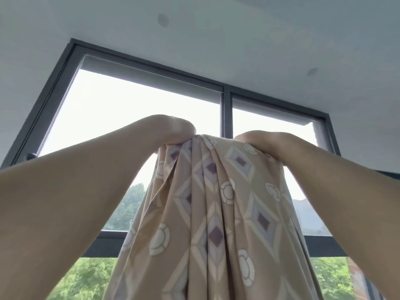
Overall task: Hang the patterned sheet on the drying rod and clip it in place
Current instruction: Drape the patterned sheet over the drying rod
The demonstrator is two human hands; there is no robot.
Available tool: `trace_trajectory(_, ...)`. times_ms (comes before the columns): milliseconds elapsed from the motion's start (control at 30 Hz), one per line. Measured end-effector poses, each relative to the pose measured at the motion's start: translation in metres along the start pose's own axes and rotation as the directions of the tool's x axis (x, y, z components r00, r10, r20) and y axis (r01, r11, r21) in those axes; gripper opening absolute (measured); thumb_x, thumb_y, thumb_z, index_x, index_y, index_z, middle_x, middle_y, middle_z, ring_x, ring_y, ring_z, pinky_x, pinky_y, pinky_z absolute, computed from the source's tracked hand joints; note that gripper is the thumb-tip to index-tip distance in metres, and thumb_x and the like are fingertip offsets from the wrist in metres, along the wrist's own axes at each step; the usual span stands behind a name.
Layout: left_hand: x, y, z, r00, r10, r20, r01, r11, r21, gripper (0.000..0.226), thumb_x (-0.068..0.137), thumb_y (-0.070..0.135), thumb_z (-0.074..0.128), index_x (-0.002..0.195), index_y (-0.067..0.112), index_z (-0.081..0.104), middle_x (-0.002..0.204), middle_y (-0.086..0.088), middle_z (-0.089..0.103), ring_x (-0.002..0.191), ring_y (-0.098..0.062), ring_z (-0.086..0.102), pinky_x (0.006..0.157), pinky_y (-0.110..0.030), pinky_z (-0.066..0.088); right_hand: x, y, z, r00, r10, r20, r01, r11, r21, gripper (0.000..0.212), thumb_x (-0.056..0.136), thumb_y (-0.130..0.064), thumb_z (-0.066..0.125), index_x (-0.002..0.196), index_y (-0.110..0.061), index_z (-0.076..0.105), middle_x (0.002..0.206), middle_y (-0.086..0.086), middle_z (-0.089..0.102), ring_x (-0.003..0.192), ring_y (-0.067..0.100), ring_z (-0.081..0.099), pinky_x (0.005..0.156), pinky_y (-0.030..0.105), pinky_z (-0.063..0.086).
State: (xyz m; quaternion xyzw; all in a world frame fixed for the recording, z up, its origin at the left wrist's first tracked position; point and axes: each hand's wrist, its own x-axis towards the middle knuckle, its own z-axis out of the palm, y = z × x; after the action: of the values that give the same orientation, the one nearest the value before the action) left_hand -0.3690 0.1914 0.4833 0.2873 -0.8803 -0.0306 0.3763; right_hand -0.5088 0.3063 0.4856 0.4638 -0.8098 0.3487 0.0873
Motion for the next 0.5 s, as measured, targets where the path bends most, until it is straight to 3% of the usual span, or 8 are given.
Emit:
trace_trajectory(67,-0.007,-0.003,0.003,0.986,0.044,-0.161,-0.015,0.984,0.175,0.036,0.097,0.02,0.026,0.076,0.008,0.053,0.073,-0.005,0.052,0.069,-0.02,0.052,0.066,-0.031,0.045,-0.009,0.003,0.002,0.989,-0.082,-0.123,0.091,0.993,0.069,0.036,0.093,-0.026,0.038,0.058,-0.018,0.041,0.051,-0.003,0.051,0.044,0.009,0.048,0.052,0.025,0.033)
trace_trajectory(167,-0.022,-0.012,0.015,0.908,0.081,-0.411,0.023,0.97,0.243,0.041,0.096,0.029,0.021,0.08,0.01,0.053,0.073,-0.002,0.054,0.067,-0.019,0.049,0.06,-0.03,0.031,-0.014,0.01,0.013,0.919,-0.196,-0.343,0.203,0.979,-0.016,0.034,0.092,-0.035,0.034,0.064,-0.02,0.048,0.084,0.002,0.06,0.072,0.016,0.051,0.072,0.033,0.041)
trace_trajectory(233,-0.03,-0.019,0.031,0.836,0.196,-0.513,-0.021,0.945,0.327,0.04,0.096,0.029,0.017,0.085,0.01,0.05,0.076,-0.002,0.054,0.072,-0.022,0.048,0.069,-0.033,0.031,-0.018,0.018,0.022,0.874,-0.217,-0.434,0.157,0.973,-0.171,0.038,0.094,-0.041,0.024,0.078,-0.023,0.052,0.096,0.001,0.058,0.088,0.02,0.051,0.089,0.041,0.035)
trace_trajectory(333,-0.04,-0.025,0.044,0.803,0.231,-0.549,-0.101,0.961,0.257,0.043,0.098,0.035,0.019,0.105,0.011,0.055,0.1,-0.007,0.06,0.096,-0.025,0.049,0.092,-0.036,0.03,-0.03,0.033,0.04,0.79,-0.277,-0.547,0.117,0.944,-0.31,0.045,0.097,-0.046,0.017,0.108,-0.019,0.052,0.092,-0.001,0.055,0.101,0.025,0.049,0.092,0.039,0.029)
trace_trajectory(400,-0.046,-0.03,0.045,0.831,0.221,-0.511,-0.148,0.973,0.18,0.044,0.097,0.038,0.024,0.123,0.014,0.051,0.125,-0.005,0.056,0.119,-0.023,0.044,0.104,-0.034,0.024,-0.038,0.042,0.053,0.734,-0.313,-0.603,0.211,0.948,-0.237,0.043,0.096,-0.047,0.028,0.121,-0.018,0.048,0.112,0.002,0.056,0.114,0.023,0.046,0.098,0.037,0.031)
trace_trajectory(467,-0.058,-0.035,0.05,0.847,0.244,-0.473,-0.234,0.969,0.08,0.046,0.096,0.038,0.033,0.136,0.018,0.042,0.143,0.002,0.041,0.134,-0.016,0.029,0.11,-0.031,0.016,-0.051,0.047,0.068,0.759,-0.292,-0.582,0.361,0.933,0.003,0.051,0.092,-0.048,0.045,0.135,-0.021,0.037,0.134,-0.003,0.045,0.126,0.018,0.039,0.107,0.041,0.032)
trace_trajectory(500,-0.067,-0.037,0.055,0.847,0.243,-0.472,-0.288,0.957,-0.025,0.047,0.095,0.036,0.039,0.138,0.018,0.039,0.144,0.006,0.036,0.137,-0.013,0.024,0.11,-0.028,0.017,-0.058,0.05,0.075,0.785,-0.273,-0.556,0.421,0.894,0.155,0.055,0.089,-0.045,0.053,0.137,-0.025,0.034,0.135,-0.006,0.042,0.126,0.016,0.04,0.106,0.042,0.035)
